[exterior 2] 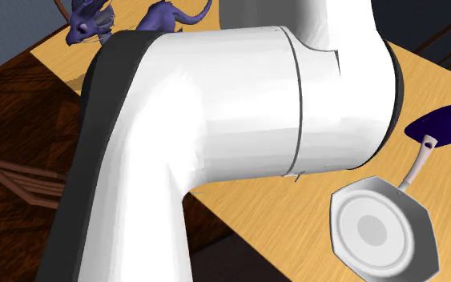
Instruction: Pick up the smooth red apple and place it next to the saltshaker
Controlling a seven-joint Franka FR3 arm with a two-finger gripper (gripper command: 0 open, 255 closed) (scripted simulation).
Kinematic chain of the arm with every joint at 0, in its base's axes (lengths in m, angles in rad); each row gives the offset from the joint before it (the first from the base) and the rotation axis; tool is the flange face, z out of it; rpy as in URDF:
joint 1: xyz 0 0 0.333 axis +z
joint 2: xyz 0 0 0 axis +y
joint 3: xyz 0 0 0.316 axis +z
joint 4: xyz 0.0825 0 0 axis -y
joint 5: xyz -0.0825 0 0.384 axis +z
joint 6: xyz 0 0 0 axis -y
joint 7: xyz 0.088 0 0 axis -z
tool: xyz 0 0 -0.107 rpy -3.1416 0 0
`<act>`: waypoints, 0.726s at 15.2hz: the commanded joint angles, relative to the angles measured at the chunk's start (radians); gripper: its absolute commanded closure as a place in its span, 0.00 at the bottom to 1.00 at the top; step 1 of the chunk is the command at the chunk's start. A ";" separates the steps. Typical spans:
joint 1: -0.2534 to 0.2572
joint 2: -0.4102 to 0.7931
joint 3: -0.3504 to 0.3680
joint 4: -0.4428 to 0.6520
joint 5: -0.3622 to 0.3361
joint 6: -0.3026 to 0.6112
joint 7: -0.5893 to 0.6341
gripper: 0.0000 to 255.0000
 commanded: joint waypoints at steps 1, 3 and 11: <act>-0.004 0.064 -0.029 0.036 0.012 0.045 -0.039 0.00; -0.007 0.129 -0.055 0.075 0.033 0.085 -0.077 0.00; -0.041 0.410 -0.130 0.285 0.184 0.195 -0.255 0.00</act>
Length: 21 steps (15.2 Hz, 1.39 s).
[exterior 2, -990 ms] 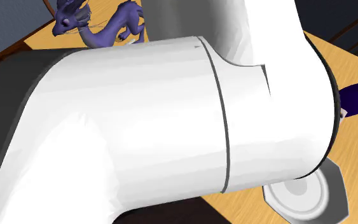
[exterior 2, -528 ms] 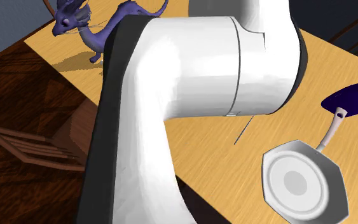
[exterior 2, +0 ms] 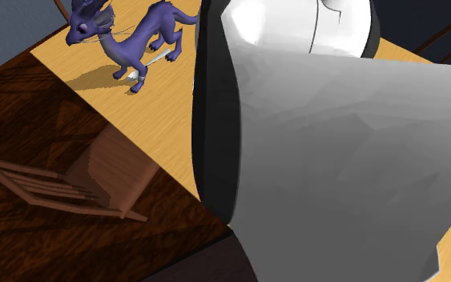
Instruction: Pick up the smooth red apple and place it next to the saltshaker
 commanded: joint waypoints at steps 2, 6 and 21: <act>-0.026 0.112 -0.012 0.096 0.073 0.026 -0.068 0.00; -0.031 0.140 -0.007 0.088 0.091 0.060 -0.080 0.00; -0.037 0.178 -0.001 0.073 0.115 0.109 -0.096 1.00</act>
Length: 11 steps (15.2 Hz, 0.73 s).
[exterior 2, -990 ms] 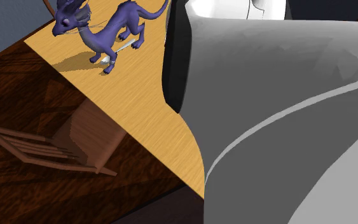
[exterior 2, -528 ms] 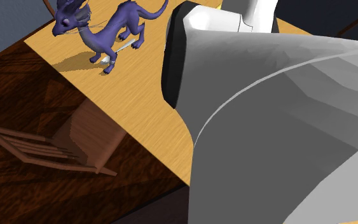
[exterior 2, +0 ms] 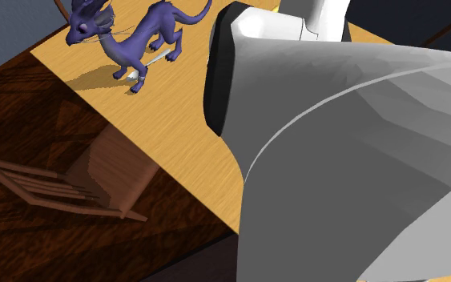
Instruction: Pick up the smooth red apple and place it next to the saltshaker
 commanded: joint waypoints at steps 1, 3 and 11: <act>0.000 0.000 0.000 0.000 0.000 0.000 0.000 1.00; 0.000 0.000 0.000 0.000 0.000 0.000 0.000 1.00; 0.003 -0.024 -0.005 0.026 -0.017 -0.047 0.013 1.00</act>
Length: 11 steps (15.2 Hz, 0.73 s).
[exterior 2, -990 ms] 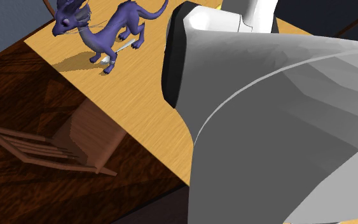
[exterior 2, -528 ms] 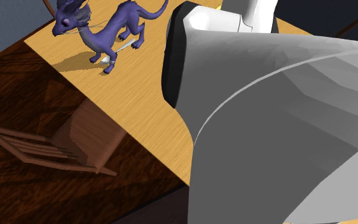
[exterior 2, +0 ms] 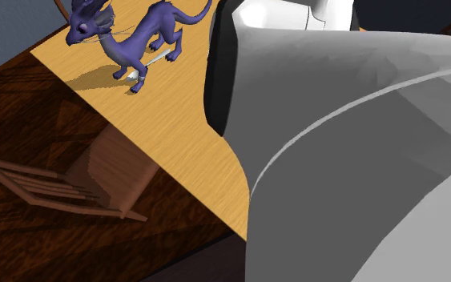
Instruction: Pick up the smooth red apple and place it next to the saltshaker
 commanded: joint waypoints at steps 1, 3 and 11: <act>0.002 -0.011 -0.002 0.013 -0.008 -0.023 0.007 1.00; 0.003 -0.021 -0.003 0.028 -0.016 -0.047 0.013 1.00; 0.007 -0.054 -0.008 0.098 -0.039 -0.145 0.032 1.00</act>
